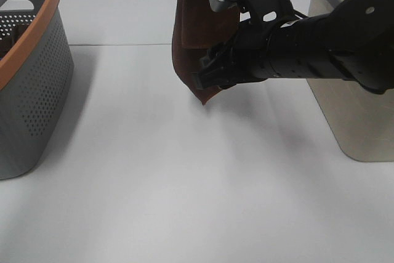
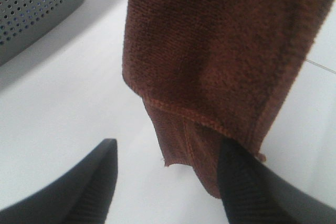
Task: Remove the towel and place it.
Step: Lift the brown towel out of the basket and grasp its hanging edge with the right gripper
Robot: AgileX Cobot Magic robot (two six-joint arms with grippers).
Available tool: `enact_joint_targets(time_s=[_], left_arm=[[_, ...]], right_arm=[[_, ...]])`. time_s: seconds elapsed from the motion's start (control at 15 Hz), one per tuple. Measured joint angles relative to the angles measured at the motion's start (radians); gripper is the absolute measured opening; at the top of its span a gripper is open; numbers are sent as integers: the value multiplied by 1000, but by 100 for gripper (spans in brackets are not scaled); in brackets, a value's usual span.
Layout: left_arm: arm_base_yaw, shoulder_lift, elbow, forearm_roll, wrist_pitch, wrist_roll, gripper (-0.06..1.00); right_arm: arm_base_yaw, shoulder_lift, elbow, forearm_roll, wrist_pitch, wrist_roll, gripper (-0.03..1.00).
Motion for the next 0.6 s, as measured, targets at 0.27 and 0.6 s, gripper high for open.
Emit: enact_joint_targets(time_s=[0.27,0.6], left_arm=[[0,0,0,0,0,8,0],[0,0,0,0,0,33,0]], right_arm=[[0,0,0,-3,-23,0,55],[0,-17,0,-20,-75,-1,55]])
